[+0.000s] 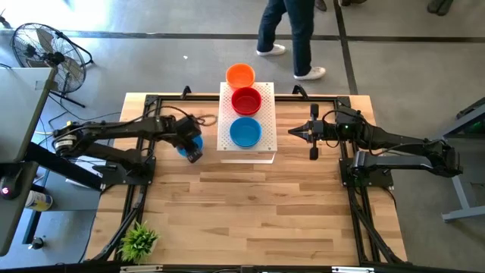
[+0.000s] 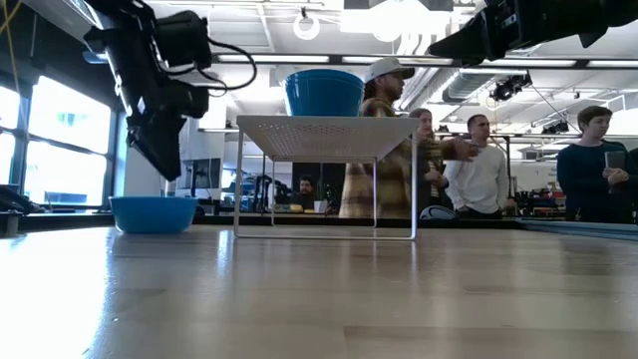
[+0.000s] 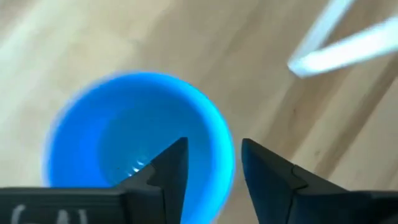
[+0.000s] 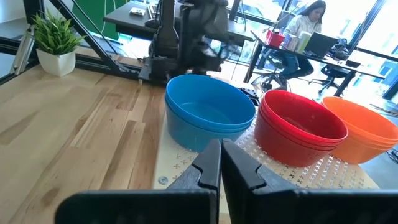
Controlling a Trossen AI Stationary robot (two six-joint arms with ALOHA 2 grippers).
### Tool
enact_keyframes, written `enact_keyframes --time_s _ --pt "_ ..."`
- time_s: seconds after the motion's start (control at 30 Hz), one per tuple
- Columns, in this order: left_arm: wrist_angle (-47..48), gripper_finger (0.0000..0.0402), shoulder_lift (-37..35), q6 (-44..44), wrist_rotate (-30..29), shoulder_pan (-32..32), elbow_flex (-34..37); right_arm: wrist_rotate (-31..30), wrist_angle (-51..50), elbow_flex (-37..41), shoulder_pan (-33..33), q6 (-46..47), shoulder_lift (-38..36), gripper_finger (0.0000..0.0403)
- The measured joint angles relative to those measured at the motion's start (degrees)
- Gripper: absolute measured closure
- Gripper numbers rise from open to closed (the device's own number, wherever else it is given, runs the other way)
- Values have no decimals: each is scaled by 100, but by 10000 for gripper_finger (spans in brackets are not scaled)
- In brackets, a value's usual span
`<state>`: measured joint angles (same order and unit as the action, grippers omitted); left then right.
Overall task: Pick & Place Mini bowls
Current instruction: Stack the blue bowl on top of the other blue bowls on the shelf
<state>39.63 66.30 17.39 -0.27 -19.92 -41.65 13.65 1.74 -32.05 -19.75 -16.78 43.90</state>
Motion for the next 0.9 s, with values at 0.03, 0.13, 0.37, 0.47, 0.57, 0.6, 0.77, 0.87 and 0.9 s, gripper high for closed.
enact_keyframes --time_s 0.03,0.13,0.37,0.47,0.57,0.6,0.77,0.87,0.9 --pt "20 254 -94 -32 -25 -114 -2 0 -2 0 1 0 0 401" --pt "311 251 -230 -111 -61 -650 -4 0 -2 0 2 -2 0 402" --pt "530 251 -103 -1009 155 -2052 0 0 0 0 1 -2 1 402" --pt "486 242 25 -1311 312 -2398 0 0 0 0 2 4 1 401" --pt "496 228 137 -1547 423 -2637 0 1 0 0 2 7 0 402" --pt "501 224 183 -1596 421 -2679 0 0 0 0 0 4 1 402" --pt "487 222 525 -1793 483 -2813 7 0 2 0 0 2 0 401" --pt "492 242 734 -1864 609 -2810 7 0 2 0 2 2 0 402" --pt "488 252 808 -1884 651 -2808 7 0 2 0 2 2 0 402"
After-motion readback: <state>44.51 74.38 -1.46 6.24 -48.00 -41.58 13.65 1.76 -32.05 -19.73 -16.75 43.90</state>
